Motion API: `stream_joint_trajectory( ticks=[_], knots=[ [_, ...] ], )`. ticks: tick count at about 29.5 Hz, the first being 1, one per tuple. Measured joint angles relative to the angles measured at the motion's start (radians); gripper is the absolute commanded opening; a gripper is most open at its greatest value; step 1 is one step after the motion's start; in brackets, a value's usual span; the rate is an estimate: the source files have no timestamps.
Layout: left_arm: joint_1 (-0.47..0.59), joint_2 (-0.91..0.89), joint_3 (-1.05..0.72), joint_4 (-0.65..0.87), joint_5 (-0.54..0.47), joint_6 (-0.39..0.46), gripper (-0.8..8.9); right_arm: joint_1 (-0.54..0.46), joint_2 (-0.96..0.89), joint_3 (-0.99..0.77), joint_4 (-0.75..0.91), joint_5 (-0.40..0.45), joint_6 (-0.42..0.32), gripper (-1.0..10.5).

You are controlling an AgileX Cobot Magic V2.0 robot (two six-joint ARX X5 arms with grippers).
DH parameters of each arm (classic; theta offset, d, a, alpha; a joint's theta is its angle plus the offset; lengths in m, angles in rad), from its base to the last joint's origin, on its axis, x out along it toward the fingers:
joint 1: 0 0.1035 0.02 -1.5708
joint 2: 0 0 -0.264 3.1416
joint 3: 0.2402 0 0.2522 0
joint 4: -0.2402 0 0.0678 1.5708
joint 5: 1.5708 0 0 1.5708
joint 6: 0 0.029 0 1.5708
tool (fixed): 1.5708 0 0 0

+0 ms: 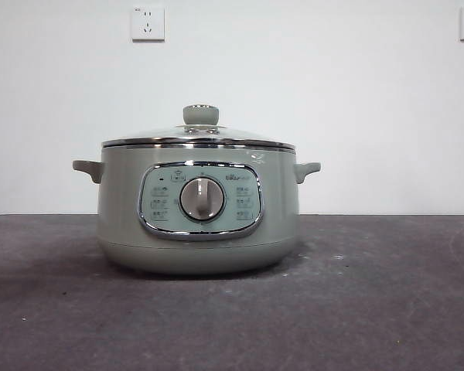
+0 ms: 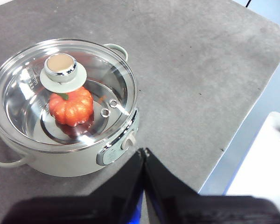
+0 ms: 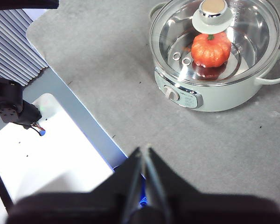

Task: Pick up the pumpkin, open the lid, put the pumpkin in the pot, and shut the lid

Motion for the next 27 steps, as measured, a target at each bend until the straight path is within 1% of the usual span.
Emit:
stream_joint_trajectory(
  ticks=[16,18,20,22,23,27],
  knots=[
    [0.000,0.000,0.000,0.017,0.000,0.000,-0.04,0.000,-0.014,0.000,0.000,0.000,0.002,0.0],
    [0.000,0.000,0.000,0.018,-0.014,0.005,-0.04,0.000,-0.014,0.000,0.000,0.000,0.002,0.0],
    [0.010,-0.004,-0.001,0.040,-0.064,0.011,-0.04,0.000,-0.014,0.000,0.000,0.000,0.002,0.0],
    [0.045,-0.019,-0.003,0.095,-0.111,0.017,-0.04,0.000,-0.014,0.000,0.000,0.000,0.002,0.0],
    [0.080,-0.037,-0.003,0.144,-0.123,0.023,-0.04,0.000,-0.015,0.000,0.000,0.000,0.002,0.0],
    [0.221,-0.132,-0.030,0.307,-0.112,0.035,-0.04,0.000,-0.016,0.000,0.000,0.000,0.002,0.0]
  ],
)
